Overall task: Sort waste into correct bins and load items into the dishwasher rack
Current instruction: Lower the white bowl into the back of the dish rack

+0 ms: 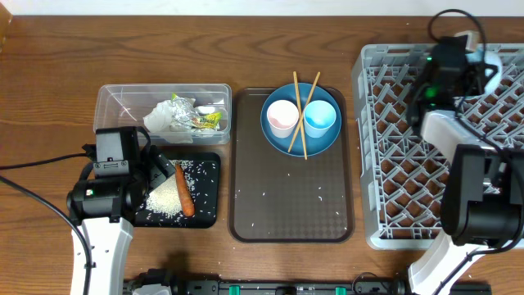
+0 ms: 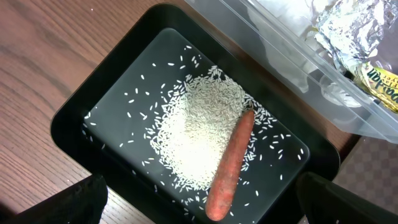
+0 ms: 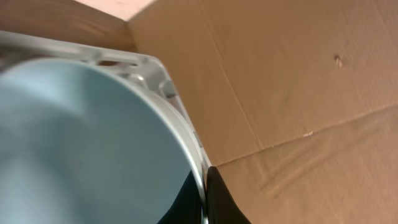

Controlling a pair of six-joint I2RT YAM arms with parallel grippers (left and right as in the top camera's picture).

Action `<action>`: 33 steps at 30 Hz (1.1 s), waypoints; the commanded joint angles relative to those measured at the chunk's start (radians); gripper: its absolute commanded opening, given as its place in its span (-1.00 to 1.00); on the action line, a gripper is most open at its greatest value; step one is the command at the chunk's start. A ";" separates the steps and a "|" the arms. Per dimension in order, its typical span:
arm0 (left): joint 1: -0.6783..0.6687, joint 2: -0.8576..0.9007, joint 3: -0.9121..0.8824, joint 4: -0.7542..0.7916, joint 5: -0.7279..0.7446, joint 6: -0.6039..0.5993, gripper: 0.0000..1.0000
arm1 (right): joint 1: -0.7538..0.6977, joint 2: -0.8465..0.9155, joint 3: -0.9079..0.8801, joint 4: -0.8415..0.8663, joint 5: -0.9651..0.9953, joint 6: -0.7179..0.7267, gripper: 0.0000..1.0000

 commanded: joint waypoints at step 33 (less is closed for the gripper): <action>0.006 0.000 -0.002 -0.003 -0.001 0.000 1.00 | 0.330 -0.238 -0.014 -0.222 -0.110 0.019 -0.03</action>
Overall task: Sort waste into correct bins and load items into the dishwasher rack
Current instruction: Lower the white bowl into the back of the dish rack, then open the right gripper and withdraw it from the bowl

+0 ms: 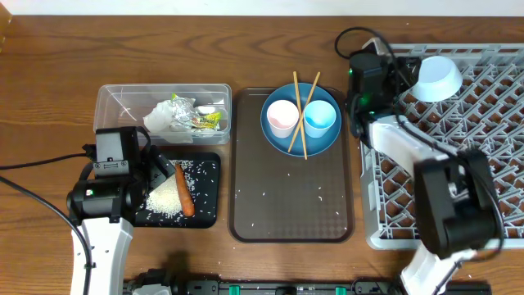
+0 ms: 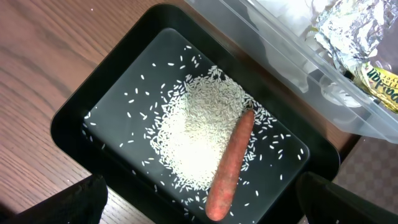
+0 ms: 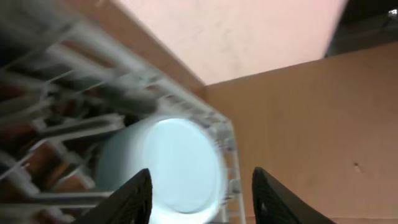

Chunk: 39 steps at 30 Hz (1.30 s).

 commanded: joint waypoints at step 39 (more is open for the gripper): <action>0.005 0.000 -0.002 -0.003 -0.001 0.000 1.00 | -0.469 -0.163 0.005 -0.376 -0.998 0.658 -0.98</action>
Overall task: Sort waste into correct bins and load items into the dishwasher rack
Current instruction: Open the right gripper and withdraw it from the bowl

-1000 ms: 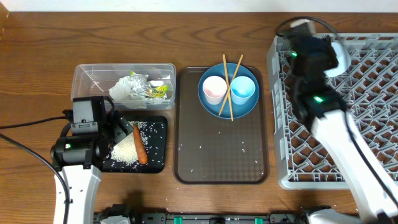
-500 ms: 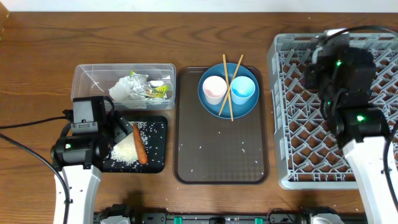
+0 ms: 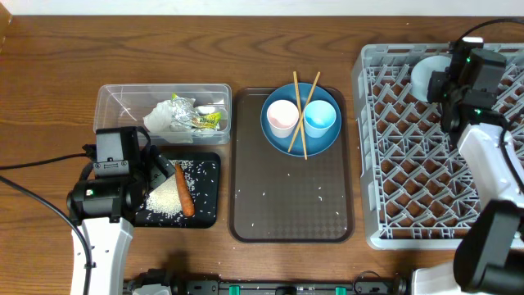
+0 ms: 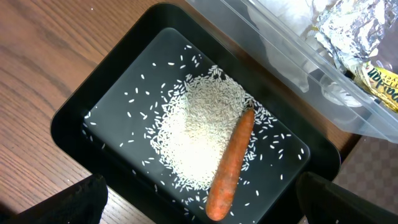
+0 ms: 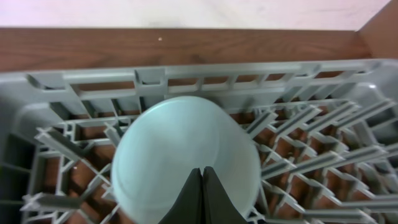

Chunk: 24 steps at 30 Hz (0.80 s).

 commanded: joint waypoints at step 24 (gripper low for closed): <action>0.005 0.000 -0.001 -0.003 -0.001 0.000 1.00 | 0.144 -0.166 0.000 -0.041 -0.285 0.101 -0.96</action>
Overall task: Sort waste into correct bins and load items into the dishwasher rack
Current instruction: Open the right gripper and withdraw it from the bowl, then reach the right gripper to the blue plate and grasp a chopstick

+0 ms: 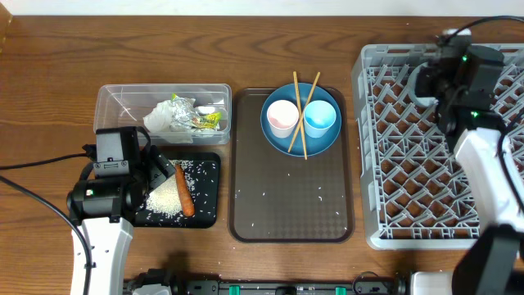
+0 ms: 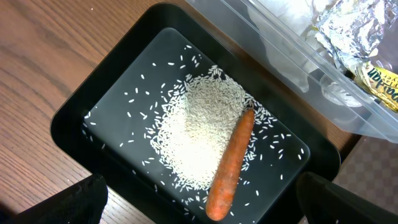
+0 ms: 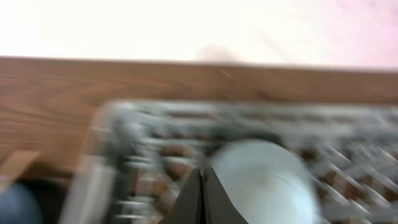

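A pale blue bowl (image 3: 264, 177) lies in the back left corner of the grey dishwasher rack (image 1: 409, 197); the right arm hides most of the bowl (image 1: 417, 82) from overhead. My right gripper (image 3: 203, 186) is shut and empty just beside it, in a blurred view. A blue plate (image 1: 278, 139) on the brown tray (image 1: 286, 205) carries a pink cup (image 1: 282, 116), a blue cup (image 1: 320, 117) and chopsticks (image 1: 300, 123). My left gripper (image 2: 204, 208) hangs open over the black bin (image 2: 81, 118) holding rice and a carrot (image 2: 230, 165).
A clear bin (image 1: 115, 102) behind the black one holds crumpled foil (image 1: 182, 111) and wrappers. Stray rice grains dot the brown tray. The rack fills the table's right side, its grid of pegs standing upright.
My right gripper has shifted a little to the left over the rack's back corner, still shut. The bowl now shows right of its fingers. The left arm has not moved.
My right gripper was first shut on the bowl's rim at the rack's far side. Then it was open and the bowl lay in the rack's back left corner. Later it was shut and empty behind the bowl, as now. The left gripper stayed open over the black bin.
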Controlling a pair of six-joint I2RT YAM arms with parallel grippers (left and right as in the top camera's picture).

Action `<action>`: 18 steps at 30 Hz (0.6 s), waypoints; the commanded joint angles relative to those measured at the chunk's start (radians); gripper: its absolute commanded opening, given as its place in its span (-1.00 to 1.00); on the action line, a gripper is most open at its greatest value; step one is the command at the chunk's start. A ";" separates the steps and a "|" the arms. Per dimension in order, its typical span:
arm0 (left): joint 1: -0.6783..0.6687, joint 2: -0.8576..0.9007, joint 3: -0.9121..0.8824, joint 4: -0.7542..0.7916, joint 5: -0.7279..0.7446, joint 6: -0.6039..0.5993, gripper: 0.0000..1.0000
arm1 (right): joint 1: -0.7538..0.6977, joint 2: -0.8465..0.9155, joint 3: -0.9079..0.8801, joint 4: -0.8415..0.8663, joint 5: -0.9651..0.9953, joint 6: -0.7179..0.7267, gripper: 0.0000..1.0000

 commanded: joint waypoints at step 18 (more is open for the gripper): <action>0.005 0.000 -0.001 -0.003 -0.001 0.000 1.00 | 0.544 -0.018 0.002 -0.242 0.045 0.083 -0.36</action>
